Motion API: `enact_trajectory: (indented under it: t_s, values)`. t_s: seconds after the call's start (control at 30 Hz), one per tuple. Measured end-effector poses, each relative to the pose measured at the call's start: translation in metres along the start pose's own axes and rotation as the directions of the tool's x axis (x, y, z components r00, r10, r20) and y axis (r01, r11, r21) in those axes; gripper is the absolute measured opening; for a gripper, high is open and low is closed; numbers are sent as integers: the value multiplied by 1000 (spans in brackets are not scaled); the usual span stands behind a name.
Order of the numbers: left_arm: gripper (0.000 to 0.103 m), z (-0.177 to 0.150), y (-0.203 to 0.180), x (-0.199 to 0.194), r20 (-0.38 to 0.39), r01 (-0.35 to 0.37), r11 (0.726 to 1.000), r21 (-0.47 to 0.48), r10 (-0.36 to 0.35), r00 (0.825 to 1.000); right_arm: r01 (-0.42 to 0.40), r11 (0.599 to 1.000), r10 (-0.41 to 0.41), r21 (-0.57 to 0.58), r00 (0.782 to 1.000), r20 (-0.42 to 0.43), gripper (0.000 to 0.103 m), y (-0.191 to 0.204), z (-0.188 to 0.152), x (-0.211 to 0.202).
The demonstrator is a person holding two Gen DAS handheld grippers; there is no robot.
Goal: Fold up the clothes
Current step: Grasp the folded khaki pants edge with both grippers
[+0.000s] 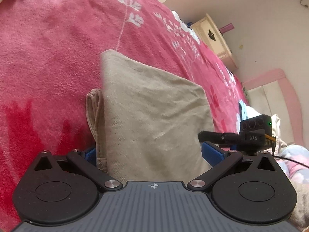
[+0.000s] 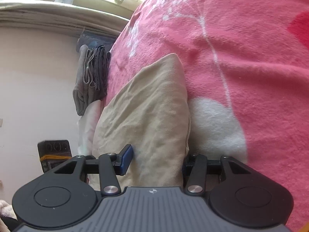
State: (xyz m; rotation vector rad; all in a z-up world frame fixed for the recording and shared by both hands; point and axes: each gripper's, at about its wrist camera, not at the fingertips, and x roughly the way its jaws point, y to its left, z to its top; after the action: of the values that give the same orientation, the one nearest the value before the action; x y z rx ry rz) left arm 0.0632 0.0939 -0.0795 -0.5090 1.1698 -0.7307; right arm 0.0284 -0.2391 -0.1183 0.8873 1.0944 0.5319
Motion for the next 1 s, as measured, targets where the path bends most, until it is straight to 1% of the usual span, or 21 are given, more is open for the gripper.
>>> enact_trajectory:
  t_s: [0.2, 0.33, 0.43, 0.53, 0.7, 0.77, 0.87, 1.0]
  values:
    - [103, -13, -5, -5, -60, 19, 999, 39, -17, 998, -48, 999, 47, -22, 996, -70, 50, 3, -9, 0]
    - [103, -20, -6, -7, -95, 35, 998, 57, -29, 995, -75, 997, 75, 5, 992, -97, 50, 1, -14, -4]
    - [103, -16, -1, -3, -96, 56, 998, 38, -52, 994, -87, 996, 88, 17, 991, -104, 50, -1, -12, -4]
    - [103, -12, 5, 3, -69, 84, 996, 4, -84, 994, -92, 995, 95, 30, 990, -106, 49, -2, -9, 1]
    - [103, -10, 1, 6, -52, 73, 997, 8, -72, 996, -80, 997, 80, 0, 993, -82, 48, 3, -9, 4]
    - [102, -12, -1, 6, -47, 68, 998, 12, -67, 997, -66, 998, 64, -14, 995, -75, 45, 6, -11, 2]
    - [100, -12, -4, 5, -37, 60, 998, -8, -60, 998, -54, 998, 51, -38, 997, -62, 39, 10, -14, -3]
    - [97, -12, -4, 0, -25, 77, 996, -45, -78, 997, -53, 998, 51, -38, 998, -45, 31, 15, -16, -6]
